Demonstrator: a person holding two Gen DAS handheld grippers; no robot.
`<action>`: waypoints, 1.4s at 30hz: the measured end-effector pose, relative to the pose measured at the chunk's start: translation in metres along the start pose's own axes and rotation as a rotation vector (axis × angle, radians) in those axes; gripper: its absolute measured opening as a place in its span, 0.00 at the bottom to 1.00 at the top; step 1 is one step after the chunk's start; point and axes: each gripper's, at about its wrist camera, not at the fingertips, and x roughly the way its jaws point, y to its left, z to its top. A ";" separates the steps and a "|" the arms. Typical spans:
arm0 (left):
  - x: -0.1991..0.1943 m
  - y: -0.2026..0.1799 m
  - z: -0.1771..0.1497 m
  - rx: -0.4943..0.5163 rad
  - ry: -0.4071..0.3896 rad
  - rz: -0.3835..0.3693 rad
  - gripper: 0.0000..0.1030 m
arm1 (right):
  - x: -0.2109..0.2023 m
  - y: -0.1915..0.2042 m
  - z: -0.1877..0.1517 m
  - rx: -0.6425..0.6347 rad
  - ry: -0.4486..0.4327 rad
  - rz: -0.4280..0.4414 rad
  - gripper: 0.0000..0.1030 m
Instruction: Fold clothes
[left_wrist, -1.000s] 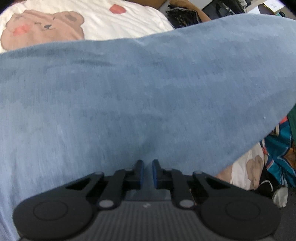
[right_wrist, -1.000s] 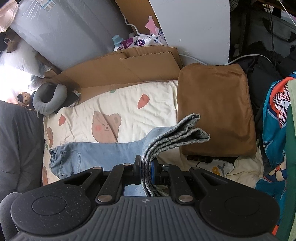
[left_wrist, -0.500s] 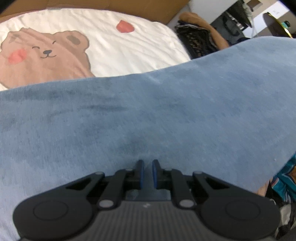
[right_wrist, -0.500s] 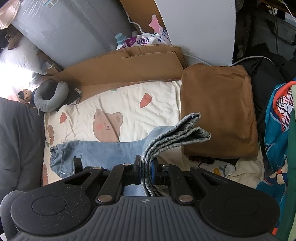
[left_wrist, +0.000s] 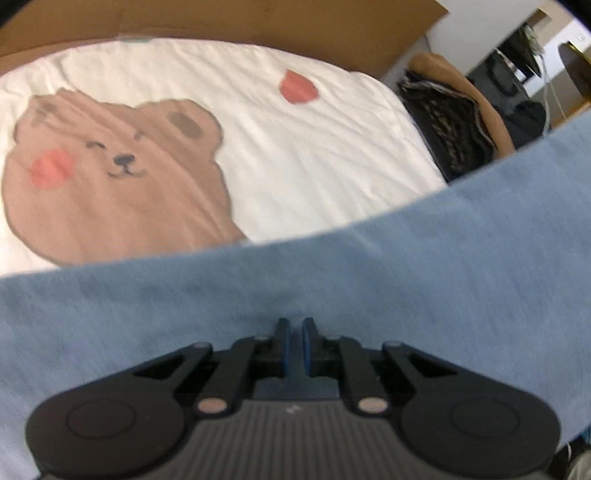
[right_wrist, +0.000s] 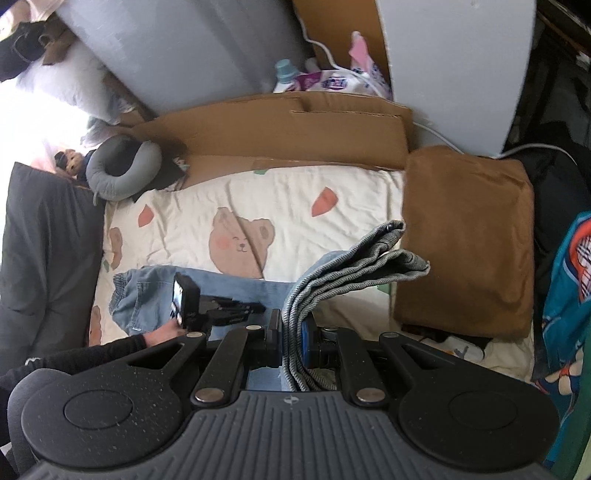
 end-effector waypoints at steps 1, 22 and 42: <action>0.000 0.003 0.004 -0.005 -0.005 0.009 0.08 | 0.000 0.003 0.001 -0.001 0.000 0.005 0.08; -0.078 0.027 -0.031 -0.053 -0.088 0.073 0.65 | 0.013 0.111 0.035 -0.204 0.022 0.067 0.08; -0.229 0.135 -0.161 -0.463 -0.242 0.317 0.68 | 0.053 0.241 0.054 -0.389 0.052 0.191 0.08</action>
